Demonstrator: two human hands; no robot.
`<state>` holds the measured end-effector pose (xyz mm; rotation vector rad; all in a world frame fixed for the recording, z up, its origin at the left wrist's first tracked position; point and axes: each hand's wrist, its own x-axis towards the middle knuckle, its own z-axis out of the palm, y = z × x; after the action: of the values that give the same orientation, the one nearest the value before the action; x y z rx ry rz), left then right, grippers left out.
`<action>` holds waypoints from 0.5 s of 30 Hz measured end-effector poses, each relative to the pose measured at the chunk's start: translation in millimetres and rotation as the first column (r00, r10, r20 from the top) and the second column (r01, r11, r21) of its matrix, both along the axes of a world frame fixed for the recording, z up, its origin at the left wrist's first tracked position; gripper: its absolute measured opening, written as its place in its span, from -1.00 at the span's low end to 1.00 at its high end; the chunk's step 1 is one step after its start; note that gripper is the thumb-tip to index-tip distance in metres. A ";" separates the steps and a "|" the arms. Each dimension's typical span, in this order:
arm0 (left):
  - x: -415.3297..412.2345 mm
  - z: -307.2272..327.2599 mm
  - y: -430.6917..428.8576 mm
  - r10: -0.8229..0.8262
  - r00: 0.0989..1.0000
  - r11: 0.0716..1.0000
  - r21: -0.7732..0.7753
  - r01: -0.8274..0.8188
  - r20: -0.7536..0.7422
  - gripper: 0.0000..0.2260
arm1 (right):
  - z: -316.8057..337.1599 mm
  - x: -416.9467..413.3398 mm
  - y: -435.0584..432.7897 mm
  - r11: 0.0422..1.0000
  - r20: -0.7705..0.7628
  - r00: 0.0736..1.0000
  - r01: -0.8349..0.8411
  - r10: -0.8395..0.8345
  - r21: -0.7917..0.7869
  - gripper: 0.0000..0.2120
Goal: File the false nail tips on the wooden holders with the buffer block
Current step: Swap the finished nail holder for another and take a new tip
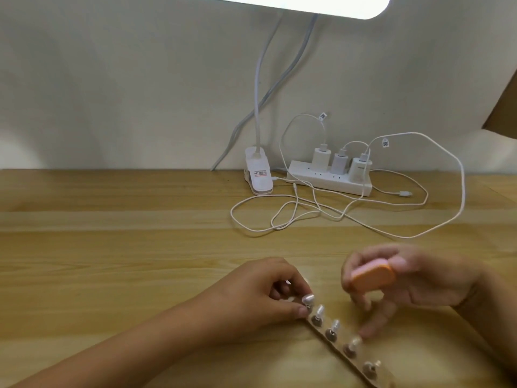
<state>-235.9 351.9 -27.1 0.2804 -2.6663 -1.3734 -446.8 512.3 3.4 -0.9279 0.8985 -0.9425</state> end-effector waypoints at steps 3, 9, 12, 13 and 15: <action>2.8 2.1 0.1 0.002 1.000 0.999 0.039 -0.003 0.024 -0.85 | -9.2 15.0 -6.4 0.984 0.064 0.982 -0.176 0.175 0.003 -0.53; 20.0 0.8 3.4 -0.092 0.996 0.994 -0.061 0.093 0.017 -0.83 | -16.7 25.7 -10.1 0.964 0.130 0.955 -0.265 0.265 -0.017 -0.52; 24.6 -7.2 10.2 -0.008 0.999 0.999 -0.045 0.006 -0.031 -0.85 | -18.1 24.7 -13.3 0.992 0.177 0.976 -0.123 0.124 -0.017 -0.53; 25.2 -9.0 12.0 0.010 0.999 0.999 -0.043 -0.012 -0.049 -0.86 | -19.5 24.5 -15.6 1.000 0.201 0.979 -0.020 0.017 0.010 -0.52; 26.3 -10.0 13.5 -0.007 0.997 0.997 -0.077 0.001 -0.075 -0.88 | -22.6 22.5 -20.4 0.971 0.262 0.936 0.215 -0.235 0.104 -0.45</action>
<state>-209.6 365.4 -37.1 0.2108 -2.6513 -1.2528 -424.3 491.9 -19.2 -0.6202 0.8069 -1.1945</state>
